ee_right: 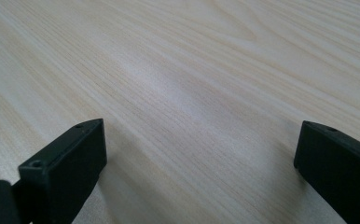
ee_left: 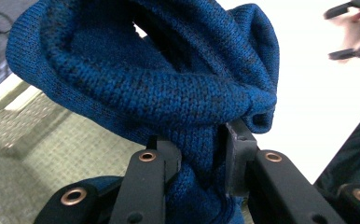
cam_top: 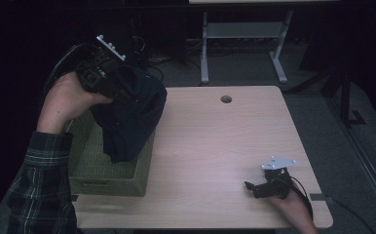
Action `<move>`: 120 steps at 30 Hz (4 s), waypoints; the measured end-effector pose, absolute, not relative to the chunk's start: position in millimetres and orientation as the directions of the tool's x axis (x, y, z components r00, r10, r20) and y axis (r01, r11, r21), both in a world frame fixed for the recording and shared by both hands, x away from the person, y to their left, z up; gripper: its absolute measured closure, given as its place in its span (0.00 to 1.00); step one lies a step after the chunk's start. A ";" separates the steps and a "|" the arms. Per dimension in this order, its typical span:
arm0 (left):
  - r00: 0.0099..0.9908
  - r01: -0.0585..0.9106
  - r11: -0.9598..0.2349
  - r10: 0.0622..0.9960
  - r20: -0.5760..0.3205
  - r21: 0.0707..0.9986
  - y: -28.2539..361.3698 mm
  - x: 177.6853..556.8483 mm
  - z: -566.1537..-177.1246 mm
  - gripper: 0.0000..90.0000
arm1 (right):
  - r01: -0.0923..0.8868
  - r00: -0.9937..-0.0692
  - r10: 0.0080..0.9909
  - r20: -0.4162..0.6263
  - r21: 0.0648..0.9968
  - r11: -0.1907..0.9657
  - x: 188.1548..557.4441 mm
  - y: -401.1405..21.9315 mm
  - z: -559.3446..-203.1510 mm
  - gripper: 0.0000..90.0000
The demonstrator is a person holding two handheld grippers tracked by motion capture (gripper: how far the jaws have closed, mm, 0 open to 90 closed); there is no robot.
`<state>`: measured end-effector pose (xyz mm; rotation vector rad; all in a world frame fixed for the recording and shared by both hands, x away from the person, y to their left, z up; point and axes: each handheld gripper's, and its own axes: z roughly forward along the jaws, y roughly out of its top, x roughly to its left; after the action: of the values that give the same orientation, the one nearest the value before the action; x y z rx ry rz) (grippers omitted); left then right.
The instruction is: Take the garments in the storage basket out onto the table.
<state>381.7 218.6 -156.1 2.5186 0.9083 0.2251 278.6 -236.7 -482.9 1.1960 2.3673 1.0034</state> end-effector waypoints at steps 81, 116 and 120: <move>0.897 0.442 -0.748 0.373 -0.236 0.496 -3.1 405.2 -275.1 0.80 | 0.581 -0.607 0.794 0.041 0.704 0.408 278.5 -236.7 -482.7 0.02; 0.869 0.494 -0.763 0.442 -0.221 0.418 -46.7 465.8 -392.2 0.77 | 0.581 -0.606 0.794 0.041 0.705 0.407 278.6 -236.6 -482.8 0.02; 0.861 0.508 -0.760 0.463 -0.211 0.406 -46.3 472.2 -404.7 0.77 | 0.579 -0.607 0.793 0.038 0.705 0.409 278.7 -236.8 -483.0 0.02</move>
<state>472.2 -46.3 -404.7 2.5769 0.7133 -0.1342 278.7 -236.8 -483.0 1.1922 2.3666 1.0044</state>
